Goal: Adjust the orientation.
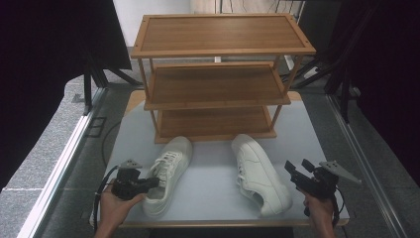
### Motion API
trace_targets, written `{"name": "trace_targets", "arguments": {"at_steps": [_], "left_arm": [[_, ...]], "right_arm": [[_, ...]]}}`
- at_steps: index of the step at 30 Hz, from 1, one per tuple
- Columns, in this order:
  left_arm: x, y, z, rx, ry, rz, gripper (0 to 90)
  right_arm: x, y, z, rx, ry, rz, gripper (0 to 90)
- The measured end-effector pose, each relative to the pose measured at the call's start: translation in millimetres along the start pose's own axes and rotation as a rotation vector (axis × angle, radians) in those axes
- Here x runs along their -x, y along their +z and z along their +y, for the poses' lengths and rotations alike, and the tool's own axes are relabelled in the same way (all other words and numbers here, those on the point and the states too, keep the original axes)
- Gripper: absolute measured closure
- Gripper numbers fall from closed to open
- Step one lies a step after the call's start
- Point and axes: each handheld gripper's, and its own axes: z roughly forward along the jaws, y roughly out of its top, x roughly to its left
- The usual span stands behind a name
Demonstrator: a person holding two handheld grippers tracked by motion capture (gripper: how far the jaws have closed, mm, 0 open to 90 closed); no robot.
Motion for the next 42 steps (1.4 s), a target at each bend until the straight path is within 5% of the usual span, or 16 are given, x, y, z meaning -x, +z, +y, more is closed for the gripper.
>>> {"name": "trace_targets", "arguments": {"at_steps": [2, 7, 13, 20, 29, 38, 42], "left_arm": [[1.5, -1.5, 0.4, 0.022, -0.004, -0.027, 73.5], [23.7, -4.9, 14.0, 0.169, 0.034, -0.088, 56.3], [32.1, 7.0, 23.9, 0.290, 0.024, -0.027, 41.7], [25.2, 8.1, 25.2, 0.313, 0.007, 0.013, 34.9], [25.6, 1.9, 20.2, 0.348, -0.005, -0.020, 32.1], [25.1, 0.2, 23.8, 0.352, -0.002, -0.024, 32.7], [20.7, 0.9, 22.7, 0.365, -0.014, -0.010, 33.8]], "right_arm": [[-2.0, 2.7, 0.3, -0.004, -0.003, 0.008, 29.5], [-13.9, 11.5, 3.9, -0.002, -0.041, 0.053, 29.4], [-31.7, 21.7, 6.5, -0.015, -0.136, 0.092, 29.1], [-43.7, 10.8, 7.8, -0.038, -0.241, 0.162, 34.5], [-64.2, -1.9, 9.8, -0.082, -0.307, 0.246, 50.7], [-90.0, -4.8, -12.4, -0.230, -0.437, 0.382, 81.5], [-89.4, -2.9, -21.8, -0.289, -0.463, 0.390, 87.5]]}}
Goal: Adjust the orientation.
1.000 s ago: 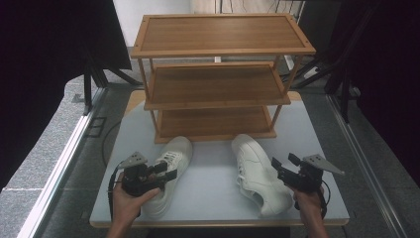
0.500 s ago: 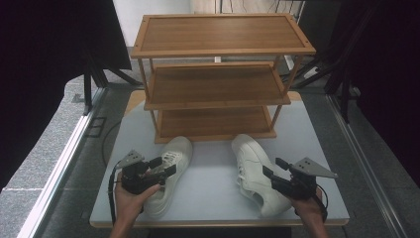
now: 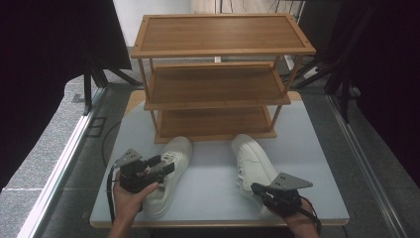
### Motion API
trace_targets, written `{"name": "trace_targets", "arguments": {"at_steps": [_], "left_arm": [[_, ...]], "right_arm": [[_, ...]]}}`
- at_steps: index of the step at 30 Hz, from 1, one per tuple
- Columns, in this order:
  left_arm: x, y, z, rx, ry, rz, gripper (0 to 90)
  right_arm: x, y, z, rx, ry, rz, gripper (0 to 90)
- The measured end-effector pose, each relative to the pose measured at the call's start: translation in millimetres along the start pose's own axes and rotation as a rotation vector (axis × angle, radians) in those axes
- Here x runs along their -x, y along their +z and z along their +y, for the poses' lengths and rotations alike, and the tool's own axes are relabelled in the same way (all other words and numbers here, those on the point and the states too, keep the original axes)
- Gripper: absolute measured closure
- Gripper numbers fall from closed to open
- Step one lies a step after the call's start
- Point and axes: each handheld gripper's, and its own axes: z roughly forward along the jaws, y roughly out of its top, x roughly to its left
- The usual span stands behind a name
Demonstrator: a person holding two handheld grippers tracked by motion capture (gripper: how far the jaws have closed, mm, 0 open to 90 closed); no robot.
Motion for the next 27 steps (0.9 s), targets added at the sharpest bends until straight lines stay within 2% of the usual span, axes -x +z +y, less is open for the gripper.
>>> {"name": "trace_targets", "arguments": {"at_steps": [11, 13, 16, 19, 23, 24, 25, 26, 27], "left_arm": [[-1.4, 5.8, -2.8, -0.010, -0.005, -0.002, 34.6], [-4.4, 4.8, -4.5, -0.008, -0.028, -0.006, 34.7], [-6.4, 3.1, -5.1, -0.001, -0.042, -0.009, 34.9], [-8.4, 0.2, -6.3, 0.004, -0.050, -0.001, 35.1], [-8.8, -0.4, -6.9, 0.000, -0.054, -0.003, 35.4], [-8.8, -0.4, -6.9, 0.000, -0.054, -0.003, 35.4], [-8.5, -0.4, -7.0, -0.003, -0.051, -0.002, 35.4], [-8.5, -0.4, -7.0, -0.003, -0.051, -0.002, 35.4], [-8.1, -0.3, -7.1, -0.002, -0.051, 0.001, 35.4]], "right_arm": [[12.7, -12.9, -4.5, 0.042, 0.048, -0.038, 90.0], [13.8, -13.8, -4.6, 0.044, 0.049, -0.050, 90.0], [14.9, -14.5, -4.7, 0.046, 0.052, -0.055, 90.0], [19.0, -19.7, -3.6, 0.061, 0.059, -0.097, 90.0], [29.5, -28.9, -4.9, 0.095, 0.091, -0.153, 90.0], [29.5, -28.9, -4.9, 0.095, 0.091, -0.153, 90.0], [37.2, -32.8, -7.1, 0.115, 0.104, -0.174, 90.0], [37.2, -32.8, -7.1, 0.115, 0.104, -0.174, 90.0], [47.2, -36.9, -10.4, 0.136, 0.137, -0.194, 90.0]]}}
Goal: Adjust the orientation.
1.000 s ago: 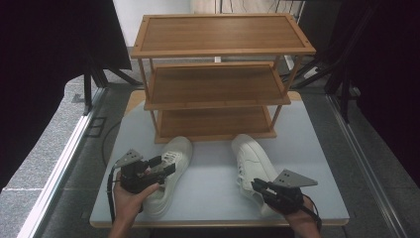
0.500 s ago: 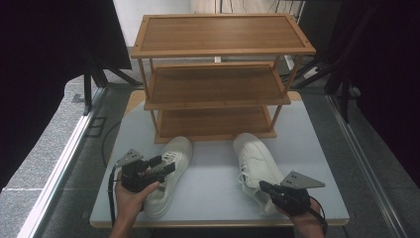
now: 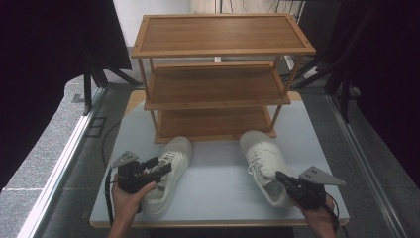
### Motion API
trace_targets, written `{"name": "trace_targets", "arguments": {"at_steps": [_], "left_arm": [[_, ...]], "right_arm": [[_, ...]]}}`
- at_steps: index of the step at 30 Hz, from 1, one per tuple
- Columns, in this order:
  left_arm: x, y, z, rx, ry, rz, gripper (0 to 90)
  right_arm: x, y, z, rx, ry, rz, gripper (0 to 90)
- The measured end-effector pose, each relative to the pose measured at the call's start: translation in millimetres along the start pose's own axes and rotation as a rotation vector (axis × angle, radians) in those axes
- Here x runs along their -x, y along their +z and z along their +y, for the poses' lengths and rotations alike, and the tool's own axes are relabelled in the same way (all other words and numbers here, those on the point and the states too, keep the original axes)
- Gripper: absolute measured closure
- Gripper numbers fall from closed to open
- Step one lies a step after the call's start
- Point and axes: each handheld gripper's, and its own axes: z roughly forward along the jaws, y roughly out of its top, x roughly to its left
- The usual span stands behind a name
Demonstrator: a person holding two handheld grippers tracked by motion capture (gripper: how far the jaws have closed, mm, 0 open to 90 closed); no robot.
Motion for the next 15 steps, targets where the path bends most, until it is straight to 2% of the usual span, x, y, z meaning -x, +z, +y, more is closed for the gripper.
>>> {"name": "trace_targets", "arguments": {"at_steps": [2, 3, 4, 5, 6, 7, 8, 9, 11, 14, 15], "left_arm": [[-0.5, -0.4, 0.6, -0.001, -0.003, 0.000, 35.4], [-0.5, -0.4, 0.6, -0.001, -0.003, 0.000, 35.4], [-2.9, -1.7, 1.6, -0.005, -0.011, 0.007, 35.2], [-4.3, -2.4, 1.7, -0.003, -0.019, 0.010, 35.2], [-5.6, -2.8, 1.6, -0.001, -0.027, 0.013, 35.3], [-5.6, -2.8, 1.6, -0.001, -0.027, 0.013, 35.3], [-7.1, -3.2, 1.7, -0.003, -0.034, 0.020, 35.3], [-7.5, -3.1, 1.8, -0.001, -0.035, 0.019, 35.4], [-7.5, -3.3, 1.9, -0.002, -0.035, 0.017, 35.4], [-7.2, -4.1, 1.7, -0.003, -0.033, 0.015, 35.4], [-7.2, -4.1, 1.7, -0.003, -0.033, 0.015, 35.3]], "right_arm": [[13.7, -2.1, -1.3, 0.011, 0.034, -0.051, 90.0], [13.7, -2.1, -1.3, 0.011, 0.034, -0.051, 90.0], [32.7, -3.7, -3.4, 0.003, 0.083, -0.085, 90.0], [44.9, -4.3, -5.6, -0.010, 0.121, -0.071, 90.0], [56.3, -2.7, -9.8, -0.045, 0.157, -0.028, 89.4], [56.3, -2.7, -9.8, -0.045, 0.157, -0.028, 89.4], [69.6, 0.6, -21.3, -0.021, 0.224, 0.072, 86.8], [71.6, 0.8, -23.0, -0.006, 0.249, 0.110, 86.1], [70.4, 0.5, -21.5, -0.011, 0.237, 0.093, 83.6], [73.1, -5.9, -19.9, 0.025, 0.241, 0.044, 83.9], [73.1, -5.9, -19.9, 0.025, 0.241, 0.044, 83.9]]}}
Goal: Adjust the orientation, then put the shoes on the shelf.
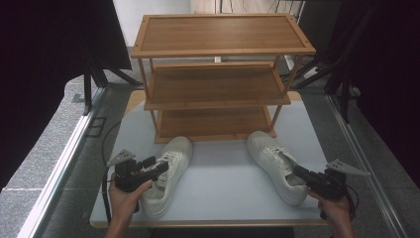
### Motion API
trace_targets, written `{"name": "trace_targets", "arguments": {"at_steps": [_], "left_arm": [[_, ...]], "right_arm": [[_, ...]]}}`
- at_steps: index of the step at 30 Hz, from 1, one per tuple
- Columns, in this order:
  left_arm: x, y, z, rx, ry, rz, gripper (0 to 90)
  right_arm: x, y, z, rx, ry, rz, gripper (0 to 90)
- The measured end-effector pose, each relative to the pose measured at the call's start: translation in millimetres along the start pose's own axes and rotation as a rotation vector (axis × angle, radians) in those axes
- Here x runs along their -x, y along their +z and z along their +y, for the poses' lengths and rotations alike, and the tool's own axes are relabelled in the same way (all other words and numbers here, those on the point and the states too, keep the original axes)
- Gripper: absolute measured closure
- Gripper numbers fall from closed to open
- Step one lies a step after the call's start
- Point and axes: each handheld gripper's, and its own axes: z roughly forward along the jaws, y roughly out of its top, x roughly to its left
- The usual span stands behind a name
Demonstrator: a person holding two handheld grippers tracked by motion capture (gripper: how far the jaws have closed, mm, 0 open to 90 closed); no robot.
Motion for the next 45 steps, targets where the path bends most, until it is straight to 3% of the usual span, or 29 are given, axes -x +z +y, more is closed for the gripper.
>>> {"name": "trace_targets", "arguments": {"at_steps": [1, 2, 3, 4, 7, 14, 15, 19, 24, 29, 34, 42, 45], "left_arm": [[-0.3, -0.9, -0.1, 0.003, 0.001, 0.001, 35.4], [-0.3, -0.9, -0.1, 0.003, 0.001, 0.001, 35.3], [-1.2, -2.0, 0.0, 0.005, -0.002, 0.000, 35.3], [-1.7, -2.5, 0.2, 0.004, -0.003, 0.002, 35.4], [-2.5, -2.7, 0.5, 0.007, -0.003, 0.003, 35.4], [-3.5, -2.9, 0.8, -0.001, -0.005, 0.002, 35.4], [-3.8, -3.1, 0.7, -0.003, -0.010, 0.002, 35.4], [-3.1, -4.2, 1.2, -0.001, -0.007, -0.003, 35.5], [-3.3, -6.2, 2.3, 0.007, -0.008, -0.005, 35.4], [-6.3, -5.6, 1.9, 0.001, -0.009, -0.002, 35.3], [-4.9, -10.7, 1.8, 0.006, 0.008, 0.004, 34.8], [-6.1, -18.7, -0.7, -0.022, 0.061, 0.103, 35.1], [-4.6, -6.6, -7.2, -0.081, 0.117, 0.194, 36.2]], "right_arm": [[5.7, -6.3, 0.5, 0.031, 0.017, -0.048, 84.6], [5.7, -6.3, 0.5, 0.031, 0.017, -0.048, 84.6], [11.0, -10.3, -1.2, 0.043, 0.022, -0.109, 85.2], [13.0, -10.3, -2.7, 0.028, 0.015, -0.139, 85.3], [15.0, -2.7, -9.7, -0.003, -0.011, -0.157, 88.9], [7.3, -8.8, -11.9, -0.037, -0.013, -0.097, 90.0], [-3.0, -11.1, -16.1, -0.060, -0.030, -0.054, 90.0], [-18.4, -8.7, -17.3, -0.097, -0.071, -0.006, 89.5], [-22.5, -8.3, -15.5, -0.103, -0.094, -0.033, 82.2], [-25.6, -8.8, -10.5, -0.035, -0.083, -0.084, 57.1], [-30.2, -4.3, -7.5, -0.021, -0.095, -0.136, 46.5], [-33.3, 9.2, -1.8, -0.016, -0.105, -0.153, 40.7], [-36.2, 26.0, -0.2, -0.043, -0.125, -0.180, 39.2]]}}
